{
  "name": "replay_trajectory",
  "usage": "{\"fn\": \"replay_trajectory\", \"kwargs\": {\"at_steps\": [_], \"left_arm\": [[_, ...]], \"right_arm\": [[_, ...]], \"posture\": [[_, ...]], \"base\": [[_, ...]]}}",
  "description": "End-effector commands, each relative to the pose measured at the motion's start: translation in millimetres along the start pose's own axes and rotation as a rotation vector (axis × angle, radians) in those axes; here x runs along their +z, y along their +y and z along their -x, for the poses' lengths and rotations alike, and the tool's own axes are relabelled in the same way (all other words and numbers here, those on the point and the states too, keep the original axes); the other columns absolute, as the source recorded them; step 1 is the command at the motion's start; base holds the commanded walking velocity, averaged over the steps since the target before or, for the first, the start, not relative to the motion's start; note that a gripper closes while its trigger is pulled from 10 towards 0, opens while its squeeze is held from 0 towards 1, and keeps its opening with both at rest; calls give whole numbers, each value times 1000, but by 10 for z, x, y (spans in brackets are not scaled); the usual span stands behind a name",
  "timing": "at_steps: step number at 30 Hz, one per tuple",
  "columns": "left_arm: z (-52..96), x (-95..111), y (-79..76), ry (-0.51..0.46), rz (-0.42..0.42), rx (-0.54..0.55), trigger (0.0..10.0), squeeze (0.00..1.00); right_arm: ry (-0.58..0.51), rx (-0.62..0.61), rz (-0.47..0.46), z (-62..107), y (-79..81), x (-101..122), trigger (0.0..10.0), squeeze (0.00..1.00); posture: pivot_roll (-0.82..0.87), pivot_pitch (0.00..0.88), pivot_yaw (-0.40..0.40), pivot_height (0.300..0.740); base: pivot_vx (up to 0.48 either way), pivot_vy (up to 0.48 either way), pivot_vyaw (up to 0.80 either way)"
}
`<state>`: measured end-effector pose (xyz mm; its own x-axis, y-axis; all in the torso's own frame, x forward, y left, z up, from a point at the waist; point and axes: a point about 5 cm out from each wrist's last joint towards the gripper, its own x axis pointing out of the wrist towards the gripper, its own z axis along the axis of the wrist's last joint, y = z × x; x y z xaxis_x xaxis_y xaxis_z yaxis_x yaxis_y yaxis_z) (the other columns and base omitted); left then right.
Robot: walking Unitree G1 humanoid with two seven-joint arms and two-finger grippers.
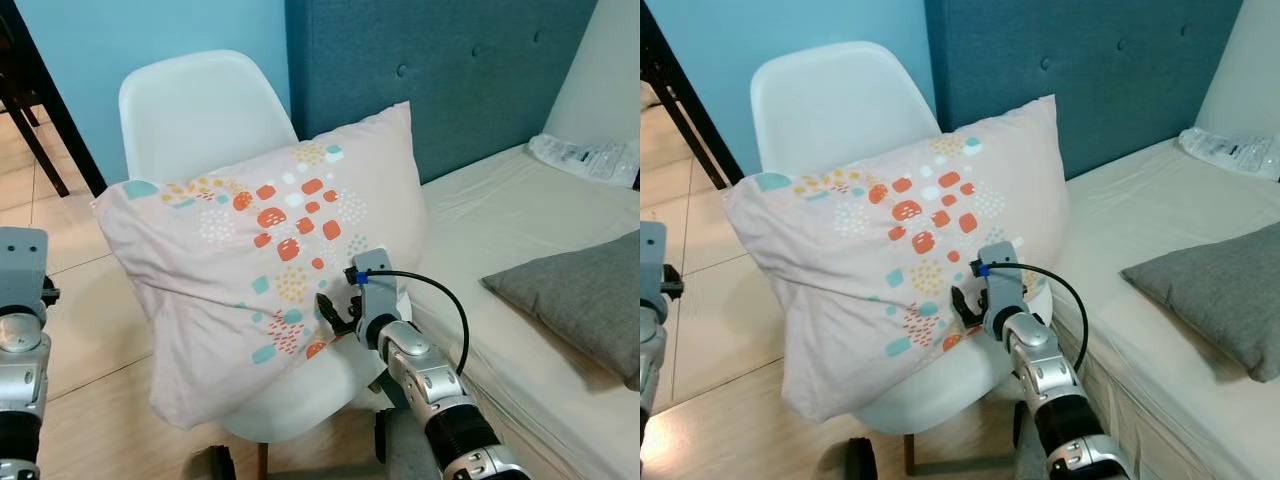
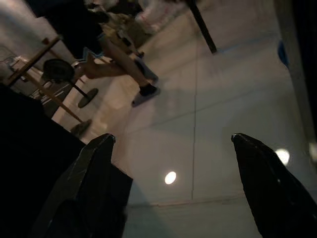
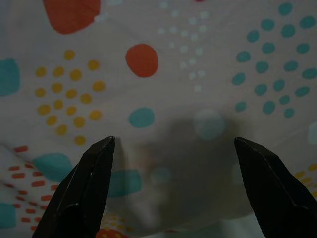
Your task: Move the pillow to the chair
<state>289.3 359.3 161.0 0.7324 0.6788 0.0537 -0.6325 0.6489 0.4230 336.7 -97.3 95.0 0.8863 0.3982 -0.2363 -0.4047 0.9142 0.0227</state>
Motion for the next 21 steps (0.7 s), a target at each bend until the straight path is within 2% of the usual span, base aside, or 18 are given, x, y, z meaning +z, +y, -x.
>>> {"fn": "replay_trajectory", "kwargs": {"at_steps": [1, 3, 4, 5, 6, 7, 8, 9, 10, 11, 12, 13, 14, 17, 18, 21], "left_arm": [[-26, 113, 100, -55, 82, 27, 10000, 0], [18, 296, 5, -137, 230, -39, 10000, 0], [18, 296, 5, -137, 230, -39, 10000, 0], [114, 530, -169, -205, 444, -175, 10000, 0], [114, 530, -169, -205, 444, -175, 10000, 0], [244, 776, -334, -261, 638, -339, 10000, 0], [302, 867, -390, -270, 737, -415, 10000, 0], [302, 867, -390, -270, 737, -415, 10000, 0], [336, 918, -418, -274, 795, -460, 10000, 0], [433, 1002, -498, -293, 848, -585, 10000, 0], [713, 1119, -665, -316, 960, -868, 10000, 0], [713, 1119, -665, -316, 960, -868, 10000, 0], [834, 1140, -722, -325, 983, -975, 10000, 0], [1124, 1091, -869, -329, 988, -1136, 10000, 0], [1124, 1091, -869, -329, 988, -1136, 10000, 0], [1271, 938, -1078, -254, 977, -1159, 10000, 0]], "right_arm": [[-27, 15, -37, 13, 16, 33, 10000, 0], [-49, 31, -92, 22, 14, 64, 10000, 0], [-49, 31, -92, 22, 14, 64, 10000, 0], [-93, 54, -168, 43, 1, 118, 10000, 0], [-93, 54, -168, 43, 1, 118, 10000, 0], [-123, 64, -212, 66, -30, 156, 10000, 0], [-132, 68, -225, 77, -40, 166, 10000, 0], [-132, 68, -225, 77, -40, 166, 10000, 0], [-136, 71, -232, 84, -45, 171, 10000, 0], [-143, 75, -240, 95, -54, 177, 10000, 0], [-156, 79, -263, 116, -77, 188, 10000, 0], [-156, 79, -263, 116, -77, 188, 10000, 0], [-160, 80, -268, 123, -85, 191, 10000, 0], [-170, 82, -276, 144, -110, 197, 10000, 0], [-170, 82, -276, 144, -110, 197, 10000, 0], [-169, 74, -291, 176, -164, 164, 10000, 0]], "posture": [[-16, 89, 37, 550], [-16, 88, 33, 550], [-16, 88, 33, 550], [-14, 88, 31, 560], [-14, 88, 31, 560], [-14, 87, 28, 570], [-14, 87, 28, 575], [-14, 87, 28, 575], [-14, 87, 28, 580], [-13, 84, 24, 585], [-10, 82, 23, 595], [-10, 82, 23, 595], [-11, 79, 24, 600], [-13, 79, 24, 615], [-13, 79, 24, 615], [-10, 65, 18, 630]], "base": [[0, 0, 0], [0, 0, 0], [0, 0, 0], [0, 0, 0], [0, 0, 0], [0, 0, 0], [0, 0, 0], [0, 0, 0], [0, 0, 0], [0, 0, 0], [0, 0, 0], [0, 0, 0], [0, 0, 0], [0, 0, 0], [0, 0, 0], [0, 0, 0]]}}
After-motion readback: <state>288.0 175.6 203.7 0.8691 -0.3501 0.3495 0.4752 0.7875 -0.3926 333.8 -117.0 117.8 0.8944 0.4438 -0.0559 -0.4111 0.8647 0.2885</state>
